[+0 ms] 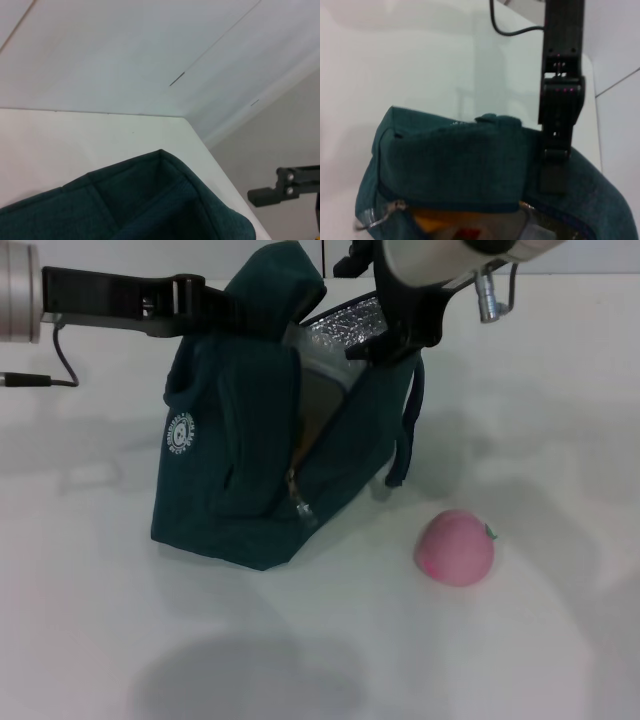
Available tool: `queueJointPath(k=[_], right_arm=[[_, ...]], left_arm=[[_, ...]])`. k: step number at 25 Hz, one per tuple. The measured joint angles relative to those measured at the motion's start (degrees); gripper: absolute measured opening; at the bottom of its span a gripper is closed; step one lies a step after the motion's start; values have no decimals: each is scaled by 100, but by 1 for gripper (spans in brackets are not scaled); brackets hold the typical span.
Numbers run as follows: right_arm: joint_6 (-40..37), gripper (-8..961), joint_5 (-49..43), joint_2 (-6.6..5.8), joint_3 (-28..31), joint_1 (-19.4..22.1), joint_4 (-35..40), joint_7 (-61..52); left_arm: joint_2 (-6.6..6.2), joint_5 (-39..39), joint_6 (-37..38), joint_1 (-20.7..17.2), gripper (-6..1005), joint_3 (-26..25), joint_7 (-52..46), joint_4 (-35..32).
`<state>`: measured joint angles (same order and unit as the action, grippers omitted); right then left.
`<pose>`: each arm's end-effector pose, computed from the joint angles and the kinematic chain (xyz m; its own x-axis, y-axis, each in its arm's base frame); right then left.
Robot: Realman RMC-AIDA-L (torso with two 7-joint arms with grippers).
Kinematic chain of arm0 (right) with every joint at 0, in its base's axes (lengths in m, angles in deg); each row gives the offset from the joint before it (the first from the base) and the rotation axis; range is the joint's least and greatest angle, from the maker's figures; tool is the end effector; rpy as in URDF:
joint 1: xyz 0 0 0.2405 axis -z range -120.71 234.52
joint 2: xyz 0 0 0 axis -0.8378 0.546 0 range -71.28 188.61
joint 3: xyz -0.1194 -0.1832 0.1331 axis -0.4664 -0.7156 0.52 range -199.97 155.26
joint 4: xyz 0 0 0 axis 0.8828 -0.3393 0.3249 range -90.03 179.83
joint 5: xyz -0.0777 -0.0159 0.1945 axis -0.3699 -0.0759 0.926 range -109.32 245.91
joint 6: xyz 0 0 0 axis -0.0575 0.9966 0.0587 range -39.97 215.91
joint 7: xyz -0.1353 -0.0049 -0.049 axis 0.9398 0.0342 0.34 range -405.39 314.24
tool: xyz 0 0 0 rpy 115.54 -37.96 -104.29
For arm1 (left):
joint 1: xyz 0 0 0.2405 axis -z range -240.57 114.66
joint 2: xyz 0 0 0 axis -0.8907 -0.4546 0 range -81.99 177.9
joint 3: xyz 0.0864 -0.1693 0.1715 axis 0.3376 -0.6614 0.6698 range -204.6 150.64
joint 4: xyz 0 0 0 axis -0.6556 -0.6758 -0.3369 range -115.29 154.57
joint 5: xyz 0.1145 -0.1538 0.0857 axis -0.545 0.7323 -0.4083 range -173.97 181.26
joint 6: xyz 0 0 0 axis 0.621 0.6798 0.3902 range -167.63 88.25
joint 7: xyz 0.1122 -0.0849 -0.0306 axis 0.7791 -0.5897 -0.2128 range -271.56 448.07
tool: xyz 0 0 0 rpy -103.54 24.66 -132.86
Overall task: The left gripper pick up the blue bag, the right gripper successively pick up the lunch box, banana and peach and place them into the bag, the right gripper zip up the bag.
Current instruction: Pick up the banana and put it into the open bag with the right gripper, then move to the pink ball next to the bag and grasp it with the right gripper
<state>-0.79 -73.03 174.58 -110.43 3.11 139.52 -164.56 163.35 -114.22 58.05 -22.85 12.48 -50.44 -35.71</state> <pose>-0.0159 0.3581 0.0130 0.8570 0.3907 0.3361 0.4876 -0.8259 -0.2831 -0.1820 0.3795 0.0712 0.4365 0.7962 0.4190 0.8290 -0.5369 0.1565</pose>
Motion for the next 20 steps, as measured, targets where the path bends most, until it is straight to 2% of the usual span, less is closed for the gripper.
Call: queueJointPath(k=[6, 11, 15, 20], right_arm=[[-108, 708, 138, -4, 491, 228, 259, -93], [-668, 783, 538, -30, 1736, 514, 375, -785], [-1418, 783, 770, -51, 2783, 747, 337, -1473], [-2188, 783, 706, -174, 3157, 910, 37, -2211]], left_arm=[[0, 0, -18, 10, 35, -6, 6, 14], [-7, 0, -30, -8, 35, -6, 18, 15], [-16, 0, -45, -28, 35, -10, 26, 16], [-18, 1, -54, -36, 36, 21, 27, 16]])
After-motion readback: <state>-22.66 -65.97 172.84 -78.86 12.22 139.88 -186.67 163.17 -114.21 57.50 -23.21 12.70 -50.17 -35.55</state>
